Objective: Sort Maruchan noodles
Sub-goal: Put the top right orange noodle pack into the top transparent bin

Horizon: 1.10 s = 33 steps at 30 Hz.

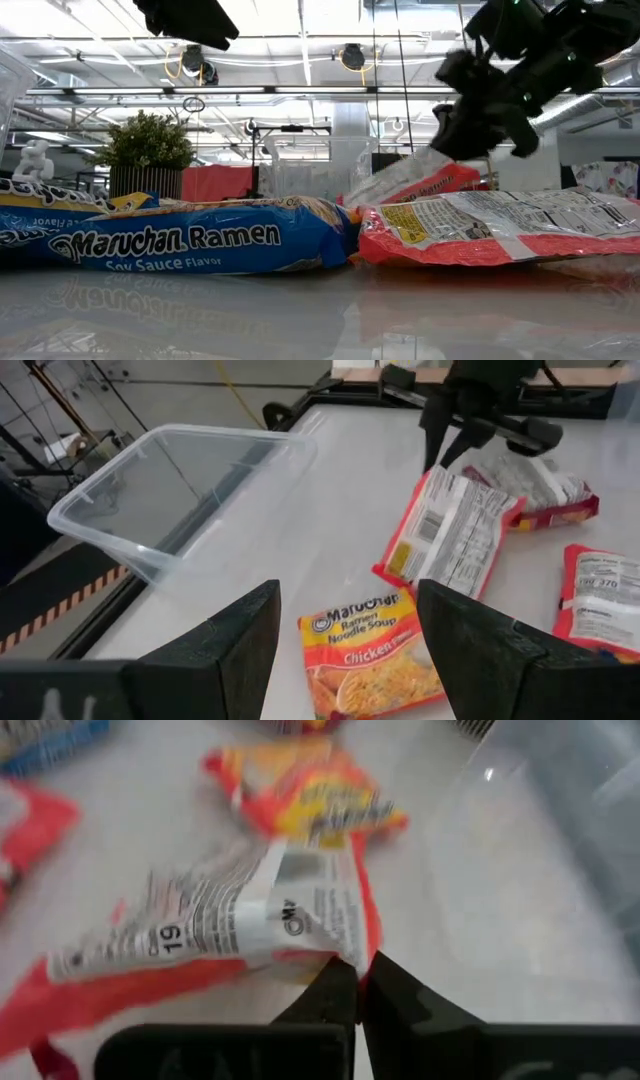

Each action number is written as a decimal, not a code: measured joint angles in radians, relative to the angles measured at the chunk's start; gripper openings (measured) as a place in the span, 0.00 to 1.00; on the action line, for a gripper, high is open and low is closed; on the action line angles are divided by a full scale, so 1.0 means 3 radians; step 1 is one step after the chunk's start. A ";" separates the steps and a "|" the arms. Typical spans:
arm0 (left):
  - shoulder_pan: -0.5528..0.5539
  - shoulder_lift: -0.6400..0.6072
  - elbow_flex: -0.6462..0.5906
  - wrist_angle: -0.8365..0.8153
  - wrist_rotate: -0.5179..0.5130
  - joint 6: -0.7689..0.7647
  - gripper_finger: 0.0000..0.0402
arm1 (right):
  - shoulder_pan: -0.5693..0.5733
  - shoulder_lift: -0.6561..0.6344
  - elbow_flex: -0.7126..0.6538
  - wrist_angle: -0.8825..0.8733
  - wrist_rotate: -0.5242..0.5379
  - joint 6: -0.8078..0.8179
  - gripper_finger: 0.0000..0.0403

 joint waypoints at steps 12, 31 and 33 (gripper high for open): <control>0.0016 0.0000 0.0000 0.0525 0.0002 0.0408 0.60 | 0.0002 -0.0339 0.0002 0.0909 -0.0001 -0.0046 0.00; 0.0202 0.0230 -0.0003 0.1502 0.0610 0.0952 0.60 | 0.0094 -0.0427 0.0663 0.0992 -0.0295 -0.0953 0.00; 0.0202 0.0340 -0.0003 0.1709 0.0608 0.1130 0.60 | 0.0125 -0.0426 0.0670 0.0984 -0.0295 -0.1048 0.00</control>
